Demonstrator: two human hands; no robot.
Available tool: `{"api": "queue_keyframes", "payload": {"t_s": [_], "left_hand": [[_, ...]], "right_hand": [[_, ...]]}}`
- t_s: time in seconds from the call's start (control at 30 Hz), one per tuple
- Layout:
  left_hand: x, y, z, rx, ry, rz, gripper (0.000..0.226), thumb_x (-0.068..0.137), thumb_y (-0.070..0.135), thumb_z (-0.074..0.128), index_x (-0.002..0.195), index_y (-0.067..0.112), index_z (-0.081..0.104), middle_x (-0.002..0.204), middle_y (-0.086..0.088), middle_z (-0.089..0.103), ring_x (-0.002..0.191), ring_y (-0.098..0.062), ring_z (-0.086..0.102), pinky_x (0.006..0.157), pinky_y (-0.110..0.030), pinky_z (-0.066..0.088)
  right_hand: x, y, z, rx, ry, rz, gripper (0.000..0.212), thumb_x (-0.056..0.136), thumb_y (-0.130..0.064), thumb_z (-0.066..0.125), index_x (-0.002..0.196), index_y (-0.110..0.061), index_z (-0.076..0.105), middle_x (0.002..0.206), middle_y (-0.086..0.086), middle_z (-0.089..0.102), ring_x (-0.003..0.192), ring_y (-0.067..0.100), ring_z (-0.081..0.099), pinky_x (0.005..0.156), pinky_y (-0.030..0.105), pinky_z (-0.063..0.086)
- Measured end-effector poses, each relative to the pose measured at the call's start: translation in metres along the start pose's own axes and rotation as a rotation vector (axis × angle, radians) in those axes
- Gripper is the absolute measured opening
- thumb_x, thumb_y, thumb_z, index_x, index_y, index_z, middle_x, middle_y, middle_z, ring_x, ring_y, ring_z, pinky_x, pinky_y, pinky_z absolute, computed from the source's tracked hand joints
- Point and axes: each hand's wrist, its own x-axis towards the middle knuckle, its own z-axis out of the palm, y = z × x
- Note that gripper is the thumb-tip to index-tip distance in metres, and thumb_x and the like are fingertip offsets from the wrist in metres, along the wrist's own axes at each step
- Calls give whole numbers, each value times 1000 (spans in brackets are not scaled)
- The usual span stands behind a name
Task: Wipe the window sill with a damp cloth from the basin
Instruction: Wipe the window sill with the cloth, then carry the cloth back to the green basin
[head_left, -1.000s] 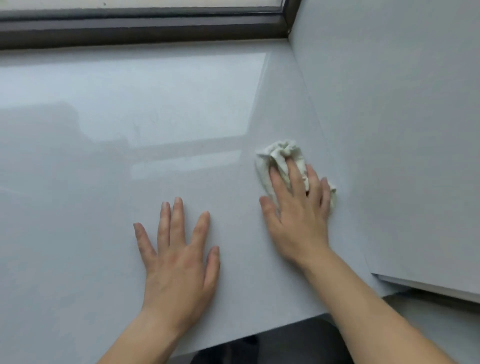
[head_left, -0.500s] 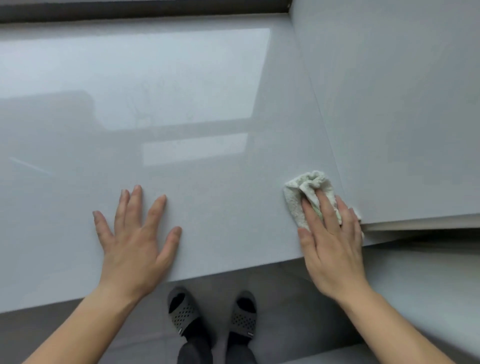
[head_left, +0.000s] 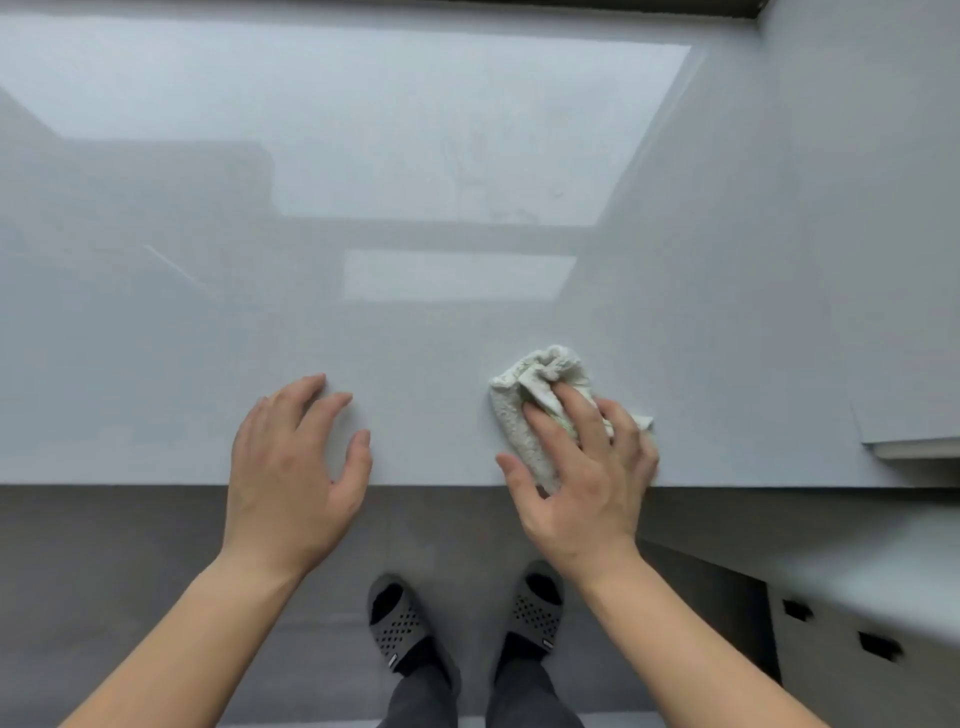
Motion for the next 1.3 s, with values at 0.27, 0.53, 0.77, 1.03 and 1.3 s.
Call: {"api": "queue_keyframes", "payload": {"t_s": [0.27, 0.53, 0.77, 1.03, 1.3], "left_hand": [[-40, -59, -49, -51, 28, -247, 45, 89, 40, 44, 124, 16, 60, 128, 0, 60, 124, -18, 49, 111, -43, 34], [-78, -94, -109, -209, 156, -544, 43, 87, 42, 48, 124, 21, 59, 124, 9, 59, 119, -12, 52, 107, -48, 39], [-141, -157, -195, -271, 313, -766, 45, 87, 45, 47, 124, 22, 59, 125, 11, 58, 119, -9, 51, 105, -43, 42], [-212, -310, -296, -120, 443, -954, 46, 88, 45, 44, 119, 17, 62, 120, 3, 63, 110, -20, 58, 96, -36, 46], [-280, -484, -373, 64, 332, -1206, 46, 84, 44, 42, 107, 12, 65, 100, -7, 68, 91, -33, 63, 81, -41, 49]], "right_hand": [[28, -97, 46, 137, 50, -338, 11, 83, -35, 71, 89, -27, 77, 115, -5, 69, 104, 29, 56, 88, 46, 39], [44, -179, 20, 388, -220, -417, 15, 83, -39, 64, 82, -29, 75, 99, -14, 69, 91, 19, 58, 77, 39, 45], [41, -335, -7, 538, -578, -468, 13, 88, -48, 64, 84, -42, 75, 98, -29, 65, 104, 1, 53, 91, 24, 41], [19, -561, 27, 490, -664, -759, 7, 89, -42, 70, 84, -41, 75, 98, -27, 65, 101, 3, 53, 90, 29, 44], [-18, -764, 108, 428, -628, -968, 7, 89, -41, 70, 88, -37, 76, 100, -19, 67, 95, 15, 54, 84, 44, 47]]}}
